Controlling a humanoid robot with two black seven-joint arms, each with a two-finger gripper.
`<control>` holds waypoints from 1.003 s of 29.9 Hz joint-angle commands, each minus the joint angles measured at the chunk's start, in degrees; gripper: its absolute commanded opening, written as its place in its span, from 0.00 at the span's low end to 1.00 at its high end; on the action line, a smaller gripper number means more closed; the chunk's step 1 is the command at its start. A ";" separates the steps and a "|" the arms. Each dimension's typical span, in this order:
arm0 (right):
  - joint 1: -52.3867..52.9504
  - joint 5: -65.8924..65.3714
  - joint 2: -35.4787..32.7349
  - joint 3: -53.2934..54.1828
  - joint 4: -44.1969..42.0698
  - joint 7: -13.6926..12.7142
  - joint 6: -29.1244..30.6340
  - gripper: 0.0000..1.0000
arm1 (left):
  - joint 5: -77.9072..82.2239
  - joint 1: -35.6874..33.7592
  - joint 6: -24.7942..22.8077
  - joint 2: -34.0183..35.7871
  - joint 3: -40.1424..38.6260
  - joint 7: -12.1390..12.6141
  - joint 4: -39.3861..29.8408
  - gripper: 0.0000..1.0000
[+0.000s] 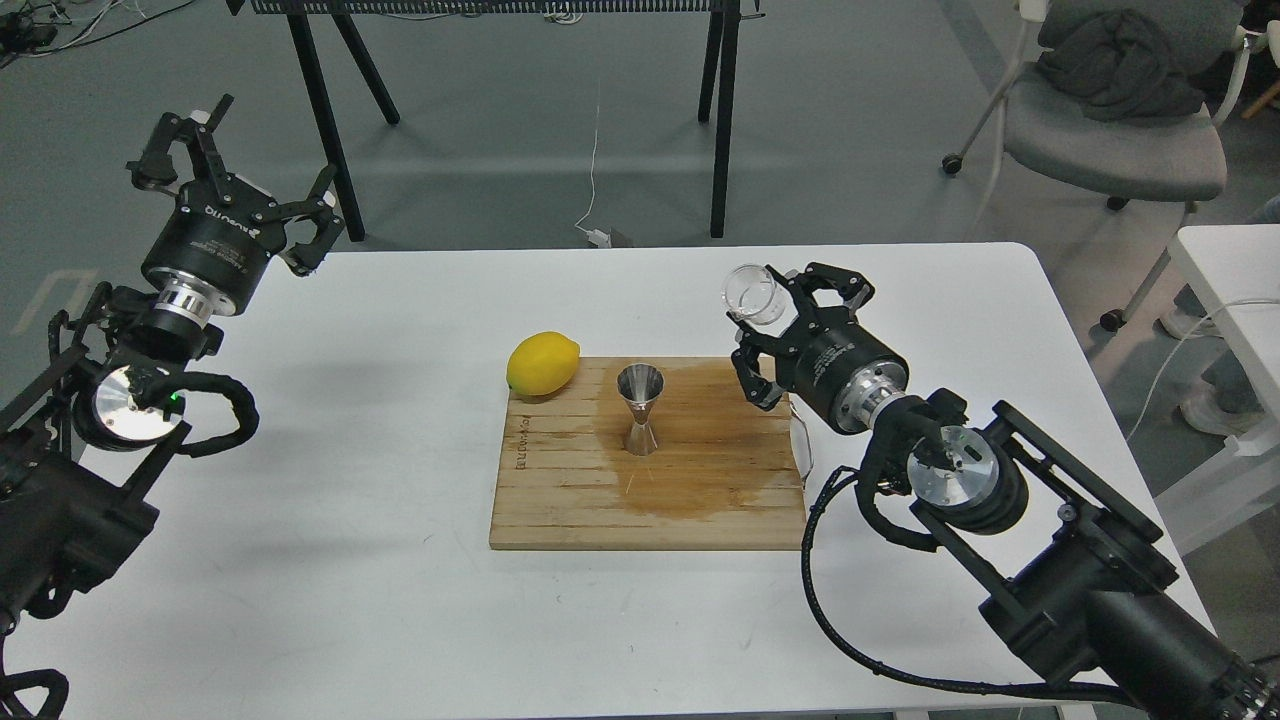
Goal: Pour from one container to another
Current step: 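Lift the glass cup and carry it above the jigger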
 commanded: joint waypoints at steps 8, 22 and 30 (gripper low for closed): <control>2.11 -13.91 1.33 -6.29 -0.14 0.05 -0.82 0.27 | 0.00 0.53 -0.05 0.14 0.01 -0.03 0.09 1.00; 3.43 -22.70 1.42 -11.04 -0.67 0.40 -1.96 0.27 | 0.09 1.41 -0.05 0.14 0.01 -1.43 0.18 1.00; 4.75 -31.49 1.42 -16.13 -3.30 2.51 -4.16 0.27 | 0.09 2.02 -0.14 0.14 0.01 -1.79 0.35 1.00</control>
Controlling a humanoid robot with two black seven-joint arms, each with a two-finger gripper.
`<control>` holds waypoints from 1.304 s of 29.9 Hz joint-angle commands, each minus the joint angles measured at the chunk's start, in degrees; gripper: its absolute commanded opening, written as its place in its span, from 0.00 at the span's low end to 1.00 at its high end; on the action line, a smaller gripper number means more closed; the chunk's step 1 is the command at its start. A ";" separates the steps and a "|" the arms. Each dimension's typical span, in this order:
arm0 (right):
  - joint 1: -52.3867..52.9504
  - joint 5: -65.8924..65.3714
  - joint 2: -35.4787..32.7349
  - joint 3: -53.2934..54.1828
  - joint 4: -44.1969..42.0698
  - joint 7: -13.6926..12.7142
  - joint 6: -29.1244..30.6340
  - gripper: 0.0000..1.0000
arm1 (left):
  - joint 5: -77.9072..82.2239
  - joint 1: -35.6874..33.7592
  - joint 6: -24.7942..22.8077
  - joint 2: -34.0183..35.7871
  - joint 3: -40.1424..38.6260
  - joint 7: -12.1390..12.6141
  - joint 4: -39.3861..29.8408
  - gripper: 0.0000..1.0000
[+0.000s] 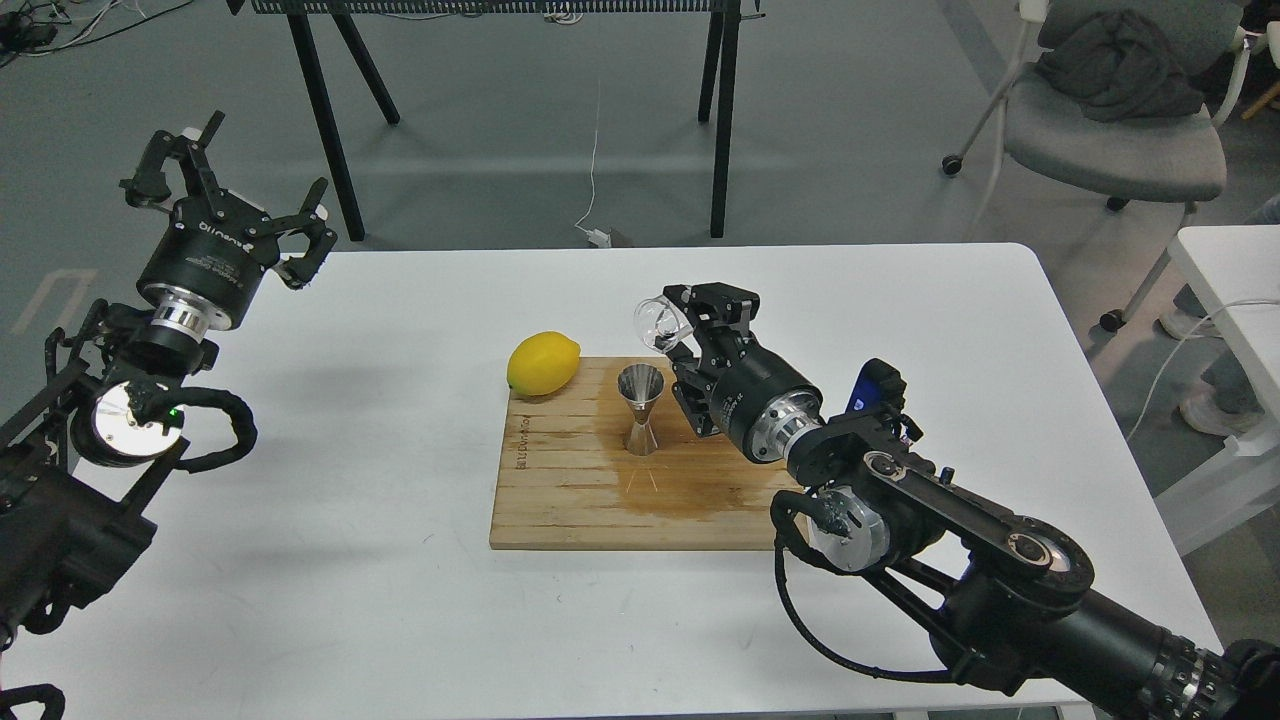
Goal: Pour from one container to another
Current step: 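Lift the glass cup and carry it above the jigger, then tilt the glass cup with the right gripper to pour into the jigger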
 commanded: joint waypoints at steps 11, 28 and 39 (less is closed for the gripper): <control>1.65 -5.53 1.43 -3.03 -3.14 1.16 -0.76 0.27 | 0.01 1.14 -0.47 0.43 -0.09 -1.69 0.27 1.00; 5.17 -8.09 1.60 -7.86 -5.69 1.33 -0.85 0.27 | -0.08 1.14 -0.56 0.26 -0.09 -1.78 0.27 1.00; 6.40 -8.09 1.43 -8.57 -5.60 1.25 -0.76 0.27 | -0.08 1.14 -0.56 0.43 -0.09 -2.57 0.27 1.00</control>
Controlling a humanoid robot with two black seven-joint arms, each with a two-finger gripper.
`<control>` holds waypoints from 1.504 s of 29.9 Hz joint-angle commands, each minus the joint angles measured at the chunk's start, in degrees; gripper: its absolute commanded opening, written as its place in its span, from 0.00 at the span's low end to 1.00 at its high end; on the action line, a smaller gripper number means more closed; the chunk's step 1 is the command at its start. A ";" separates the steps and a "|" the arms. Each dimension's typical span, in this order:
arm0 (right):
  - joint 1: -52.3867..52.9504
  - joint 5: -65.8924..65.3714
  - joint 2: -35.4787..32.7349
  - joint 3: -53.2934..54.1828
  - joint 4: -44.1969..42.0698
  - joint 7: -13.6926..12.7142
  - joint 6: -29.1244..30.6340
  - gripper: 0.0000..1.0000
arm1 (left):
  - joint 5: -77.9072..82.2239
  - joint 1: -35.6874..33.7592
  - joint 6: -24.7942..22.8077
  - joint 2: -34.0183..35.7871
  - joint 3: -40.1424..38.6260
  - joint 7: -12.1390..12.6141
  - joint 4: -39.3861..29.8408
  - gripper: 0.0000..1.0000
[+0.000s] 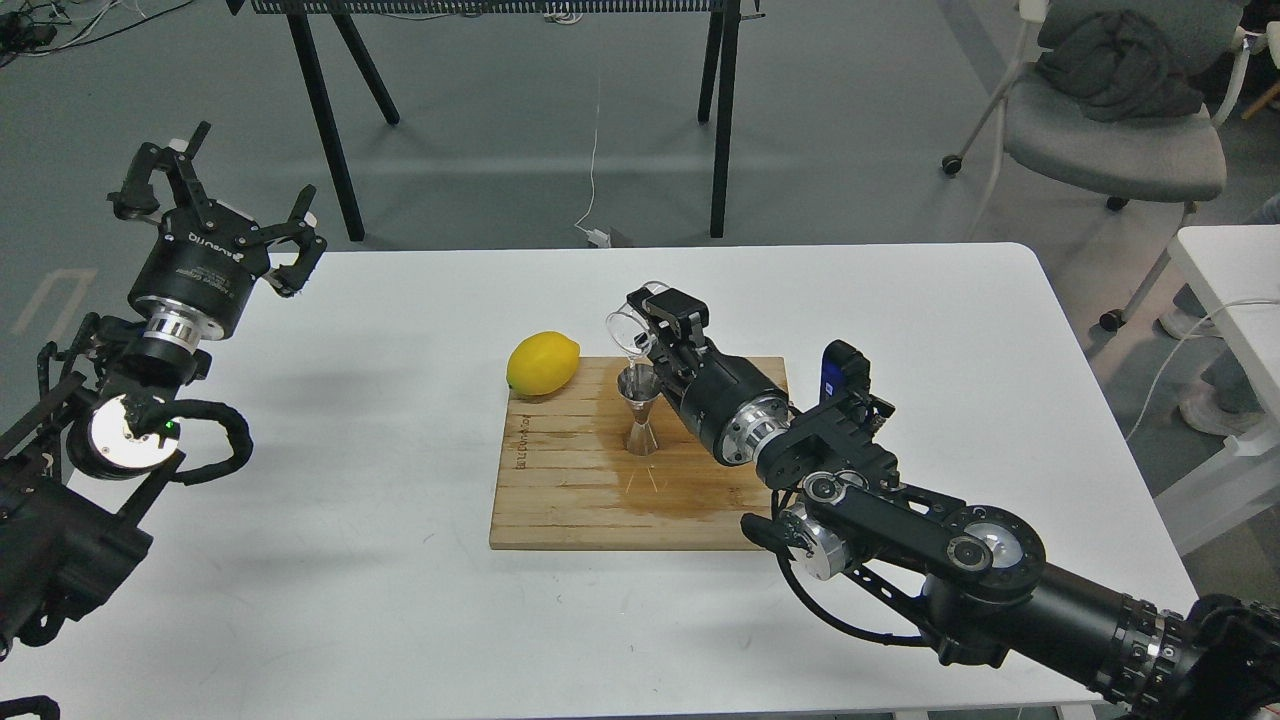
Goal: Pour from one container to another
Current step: 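Tilt the glass cup with the right gripper to pour into the jigger, then tilt the glass cup back upright and lift it away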
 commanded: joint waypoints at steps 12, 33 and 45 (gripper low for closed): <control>2.01 -2.54 -0.42 -2.13 -0.95 -0.01 0.06 0.27 | -0.01 0.09 0.00 0.08 -0.70 -0.20 -0.07 1.00; 3.32 -10.01 -2.97 -4.51 -1.57 -0.09 0.06 0.27 | -0.01 0.09 0.09 0.08 -0.70 -0.11 -0.07 1.00; 9.21 -14.41 -6.84 -11.18 -1.57 -0.01 0.06 0.27 | -0.01 0.09 0.17 -0.01 -0.78 -0.20 -0.07 1.00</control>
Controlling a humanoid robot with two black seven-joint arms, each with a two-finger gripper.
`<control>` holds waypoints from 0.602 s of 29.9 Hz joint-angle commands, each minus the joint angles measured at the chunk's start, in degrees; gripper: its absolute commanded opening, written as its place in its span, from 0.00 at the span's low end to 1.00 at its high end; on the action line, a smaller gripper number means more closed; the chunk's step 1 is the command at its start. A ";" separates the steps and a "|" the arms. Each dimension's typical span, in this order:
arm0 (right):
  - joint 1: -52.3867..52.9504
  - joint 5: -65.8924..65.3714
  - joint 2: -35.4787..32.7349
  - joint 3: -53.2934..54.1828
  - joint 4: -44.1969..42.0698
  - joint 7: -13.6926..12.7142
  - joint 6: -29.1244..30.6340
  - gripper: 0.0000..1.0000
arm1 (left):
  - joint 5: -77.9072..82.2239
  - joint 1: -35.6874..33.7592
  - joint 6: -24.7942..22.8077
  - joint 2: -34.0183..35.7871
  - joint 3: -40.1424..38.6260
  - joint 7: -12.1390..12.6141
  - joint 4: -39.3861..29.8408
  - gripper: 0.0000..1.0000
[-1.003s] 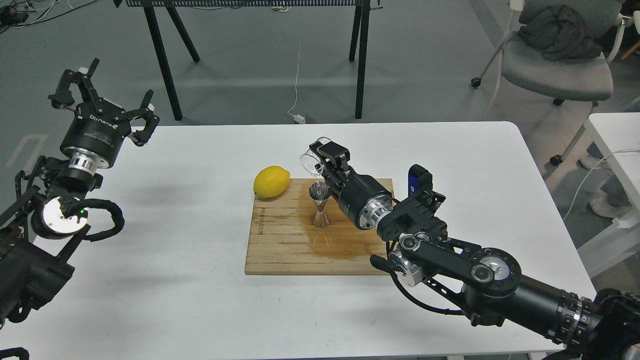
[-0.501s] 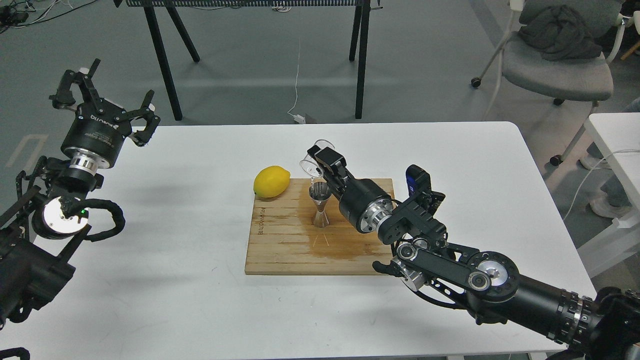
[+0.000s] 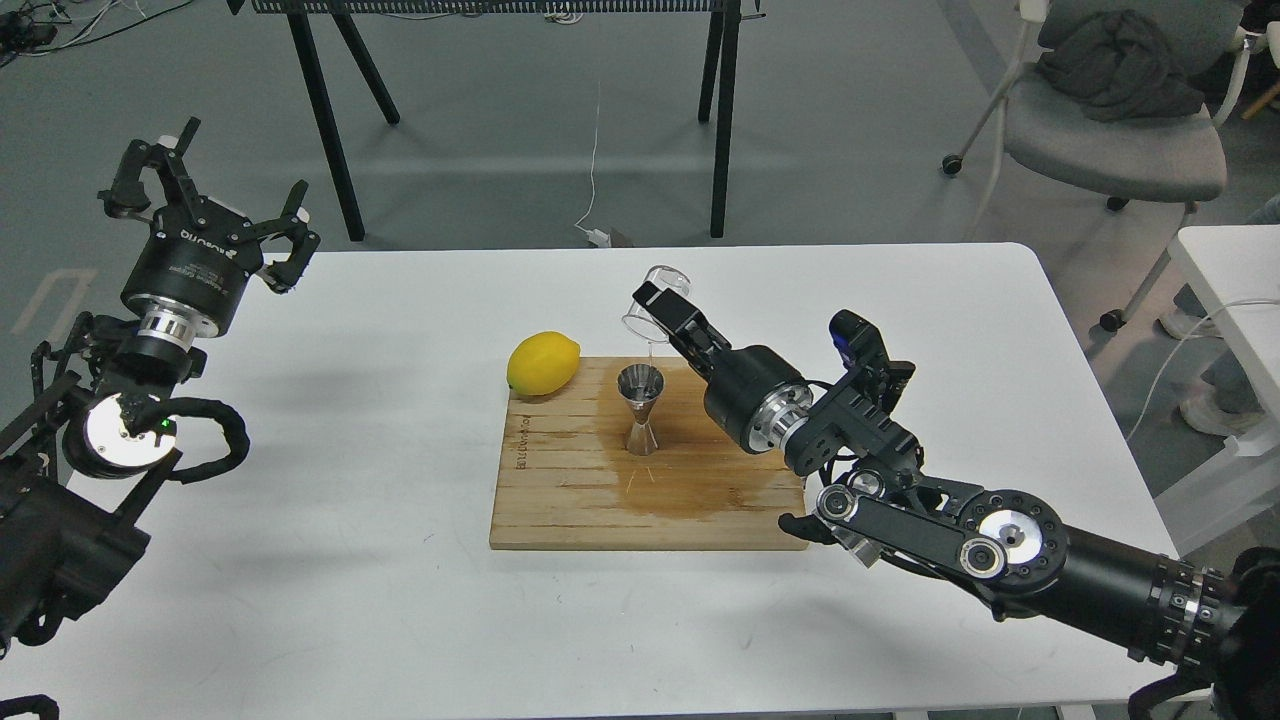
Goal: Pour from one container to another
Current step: 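Tilt the glass cup back upright and lift it away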
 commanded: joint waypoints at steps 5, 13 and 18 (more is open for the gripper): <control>3.55 -2.64 -0.77 -3.82 0.17 0.08 -0.09 0.26 | 0.00 0.00 0.13 -0.07 -0.13 -0.09 0.00 1.00; 3.99 -5.11 -0.77 -6.82 0.17 0.08 -1.06 0.26 | 0.00 0.00 0.04 -0.07 -0.13 -0.09 0.00 1.00; 3.64 -3.97 -0.77 -5.51 -0.18 -0.19 -2.02 0.25 | 0.00 0.00 0.04 -0.07 -0.05 -0.09 0.00 1.00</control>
